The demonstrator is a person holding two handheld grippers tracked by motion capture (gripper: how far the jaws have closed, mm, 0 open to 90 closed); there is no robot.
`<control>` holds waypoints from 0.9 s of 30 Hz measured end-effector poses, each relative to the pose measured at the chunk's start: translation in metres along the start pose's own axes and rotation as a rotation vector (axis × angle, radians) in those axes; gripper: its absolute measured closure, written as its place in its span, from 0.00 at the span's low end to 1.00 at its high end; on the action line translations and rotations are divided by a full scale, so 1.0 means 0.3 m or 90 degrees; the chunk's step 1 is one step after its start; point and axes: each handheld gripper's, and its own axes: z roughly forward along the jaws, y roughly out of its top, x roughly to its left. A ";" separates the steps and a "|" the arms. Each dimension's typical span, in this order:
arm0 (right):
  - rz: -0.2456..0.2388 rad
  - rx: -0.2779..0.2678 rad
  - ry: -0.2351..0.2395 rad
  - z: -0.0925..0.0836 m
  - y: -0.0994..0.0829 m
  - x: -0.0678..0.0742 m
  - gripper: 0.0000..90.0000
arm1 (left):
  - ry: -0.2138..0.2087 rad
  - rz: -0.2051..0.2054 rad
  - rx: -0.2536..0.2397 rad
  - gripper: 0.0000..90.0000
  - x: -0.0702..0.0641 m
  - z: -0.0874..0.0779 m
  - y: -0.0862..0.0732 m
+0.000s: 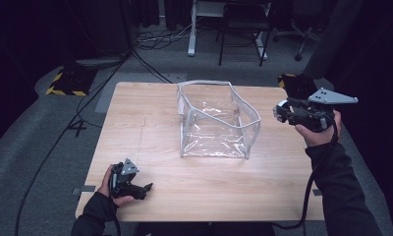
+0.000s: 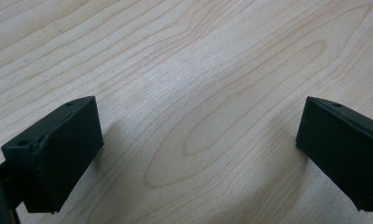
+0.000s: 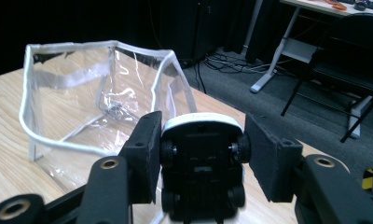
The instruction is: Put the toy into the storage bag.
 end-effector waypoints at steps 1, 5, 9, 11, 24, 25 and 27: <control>-0.003 -0.001 0.002 0.004 0.006 0.002 0.54 | 0.002 0.000 -0.003 0.01 -0.001 0.001 -0.001; -0.004 -0.003 0.004 0.016 0.029 0.014 0.54 | 0.000 0.000 0.000 0.01 0.000 0.000 0.000; -0.005 -0.007 0.011 0.035 0.061 0.024 0.54 | 0.002 0.000 -0.003 0.01 -0.001 0.001 0.000; -0.004 -0.008 0.017 0.045 0.076 0.027 0.54 | 0.000 0.000 0.000 0.01 0.000 0.000 0.000; -0.022 -0.004 0.046 0.148 0.174 0.080 0.54 | 0.002 -0.002 0.004 0.01 0.000 -0.001 0.001; -0.023 0.000 0.050 0.169 0.182 0.093 0.54 | 0.002 -0.004 0.003 0.01 -0.001 0.000 0.001; -0.029 0.003 0.057 0.190 0.190 0.106 0.54 | 0.002 -0.002 0.004 0.01 0.000 0.000 0.001</control>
